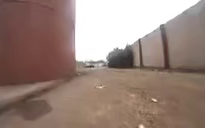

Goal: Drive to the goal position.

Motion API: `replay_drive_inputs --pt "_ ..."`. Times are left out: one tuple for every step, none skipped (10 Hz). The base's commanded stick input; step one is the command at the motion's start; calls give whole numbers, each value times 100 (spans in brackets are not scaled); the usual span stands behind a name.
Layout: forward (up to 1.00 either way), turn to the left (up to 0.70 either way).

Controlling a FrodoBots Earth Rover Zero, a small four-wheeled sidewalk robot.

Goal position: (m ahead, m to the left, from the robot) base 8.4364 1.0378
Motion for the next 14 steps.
replay_drive_inputs --pt "100 0" --pt "100 0" --pt "100 0" --pt "100 0" --pt "100 0" --pt "100 0" --pt "100 0" --pt "100 0" --pt "100 0" --pt "100 0" --pt "100 0" --pt "100 0" --pt "100 0" --pt "100 0"
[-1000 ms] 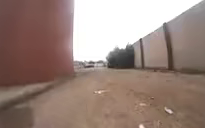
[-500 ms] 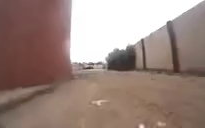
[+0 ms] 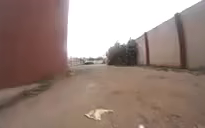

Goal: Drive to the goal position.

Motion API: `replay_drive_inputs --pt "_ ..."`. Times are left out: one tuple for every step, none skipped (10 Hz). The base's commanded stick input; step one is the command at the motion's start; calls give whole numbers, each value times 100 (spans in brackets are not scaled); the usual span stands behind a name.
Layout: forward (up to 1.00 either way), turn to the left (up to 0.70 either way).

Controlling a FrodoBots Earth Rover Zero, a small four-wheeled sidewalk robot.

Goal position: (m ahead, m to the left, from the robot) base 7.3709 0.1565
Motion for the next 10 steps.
replay_drive_inputs --pt "100 0" --pt "100 0" --pt "100 0" --pt "100 0" --pt "100 0" --pt "100 0" --pt "100 0" --pt "100 0" --pt "100 0" --pt "100 0"
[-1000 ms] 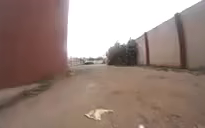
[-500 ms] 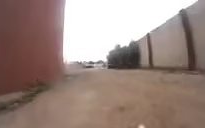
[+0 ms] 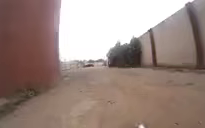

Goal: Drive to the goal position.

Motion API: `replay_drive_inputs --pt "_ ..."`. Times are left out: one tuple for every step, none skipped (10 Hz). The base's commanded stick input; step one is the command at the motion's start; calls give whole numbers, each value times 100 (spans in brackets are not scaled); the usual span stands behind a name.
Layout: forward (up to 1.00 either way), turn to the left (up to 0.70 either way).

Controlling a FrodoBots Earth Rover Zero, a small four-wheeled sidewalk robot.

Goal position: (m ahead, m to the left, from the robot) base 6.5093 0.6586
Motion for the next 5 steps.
replay_drive_inputs --pt "100 0" --pt "100 0" --pt "100 0" --pt "100 0" --pt "100 0"
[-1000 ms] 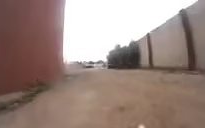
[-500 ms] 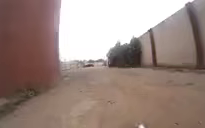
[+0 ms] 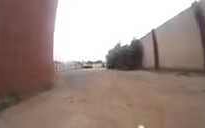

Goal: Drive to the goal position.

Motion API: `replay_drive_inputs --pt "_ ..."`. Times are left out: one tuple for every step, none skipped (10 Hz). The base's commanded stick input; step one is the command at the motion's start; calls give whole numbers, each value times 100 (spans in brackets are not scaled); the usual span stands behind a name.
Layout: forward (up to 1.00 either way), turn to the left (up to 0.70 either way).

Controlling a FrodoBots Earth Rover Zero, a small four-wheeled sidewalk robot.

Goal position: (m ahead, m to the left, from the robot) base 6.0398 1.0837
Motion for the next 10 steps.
replay_drive_inputs --pt "100 0" --pt "100 0" --pt "100 0" --pt "100 0" --pt "100 0" --pt "100 0" --pt "100 0" --pt "100 0" --pt "100 0" --pt "100 0"
